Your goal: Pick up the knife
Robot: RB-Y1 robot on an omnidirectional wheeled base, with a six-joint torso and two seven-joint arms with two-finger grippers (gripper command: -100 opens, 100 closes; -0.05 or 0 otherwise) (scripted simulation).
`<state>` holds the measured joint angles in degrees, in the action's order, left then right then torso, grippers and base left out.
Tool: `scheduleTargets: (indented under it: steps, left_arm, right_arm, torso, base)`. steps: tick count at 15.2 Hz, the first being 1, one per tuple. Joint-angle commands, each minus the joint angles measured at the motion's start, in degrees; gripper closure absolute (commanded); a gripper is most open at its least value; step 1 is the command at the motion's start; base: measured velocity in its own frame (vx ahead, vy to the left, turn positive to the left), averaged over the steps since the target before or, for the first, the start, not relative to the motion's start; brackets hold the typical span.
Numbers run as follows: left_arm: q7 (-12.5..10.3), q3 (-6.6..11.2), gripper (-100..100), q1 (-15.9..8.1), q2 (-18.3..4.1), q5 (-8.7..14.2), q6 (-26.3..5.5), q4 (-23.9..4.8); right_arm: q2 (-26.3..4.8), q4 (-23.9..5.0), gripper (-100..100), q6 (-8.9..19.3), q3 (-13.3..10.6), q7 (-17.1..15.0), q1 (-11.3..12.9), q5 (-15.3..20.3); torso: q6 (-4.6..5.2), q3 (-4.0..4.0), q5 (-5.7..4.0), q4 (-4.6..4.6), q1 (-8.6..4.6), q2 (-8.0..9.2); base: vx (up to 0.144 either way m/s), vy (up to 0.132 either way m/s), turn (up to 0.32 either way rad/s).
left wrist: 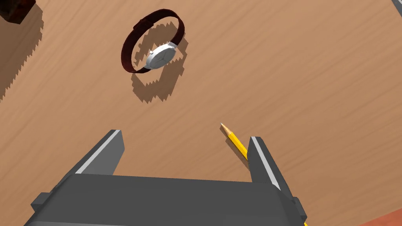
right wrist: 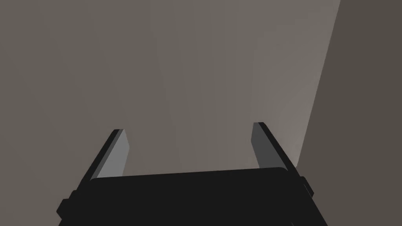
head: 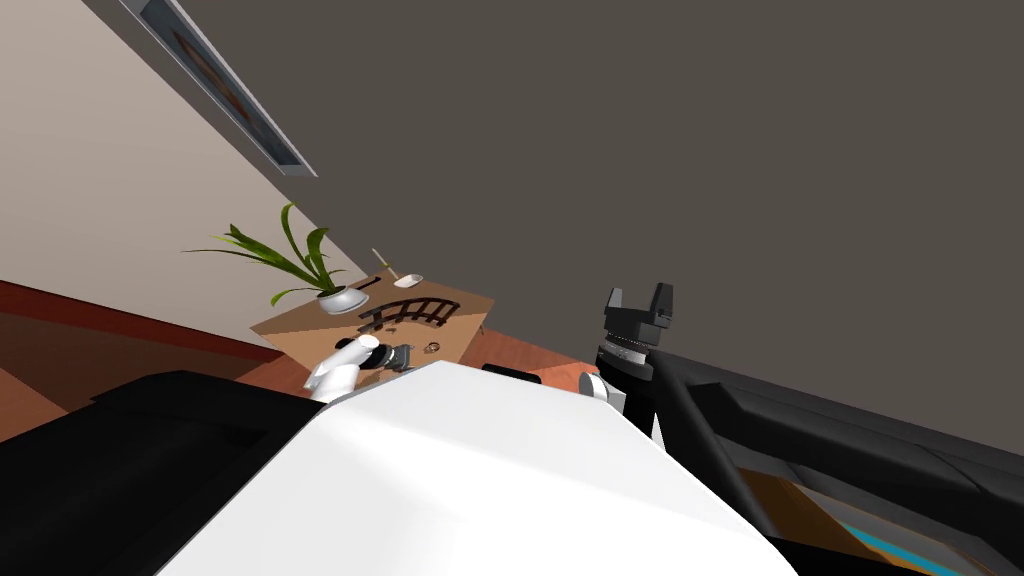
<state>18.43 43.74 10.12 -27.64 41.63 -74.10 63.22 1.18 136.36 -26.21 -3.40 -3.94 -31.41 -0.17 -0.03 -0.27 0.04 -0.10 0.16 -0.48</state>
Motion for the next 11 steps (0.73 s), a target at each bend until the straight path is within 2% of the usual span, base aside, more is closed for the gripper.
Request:
scheduleTargets:
  steps: [1,9,11]
  left_arm:
    - [0.92,1.39,-100,-0.09,-1.78,0.99,-1.86,-0.46]
    - [3.17,6.80,-100,0.54,-7.79,4.62,-9.99,1.44]
    - [3.46,7.48,-100,0.59,-8.57,5.10,-11.03,1.70]
  right_arm:
    - [0.00,0.00,0,0.00,0.00,0.00,0.00,0.00]
    - [0.00,0.00,0,0.00,0.00,0.00,0.00,0.00]
    - [0.00,0.00,0,0.00,0.00,0.00,0.00,0.00]
  torso:
    - [0.00,0.00,0.00,0.00,0.00,0.00]
    - [0.01,-0.04,0.00,-0.01,0.00,-0.07]
    - [0.01,-0.04,0.00,-0.02,-0.01,-0.07]
  base:
    - [0.027,-0.024,0.007]
    - [0.036,-0.030,0.002]
    - [0.035,-0.028,0.000]
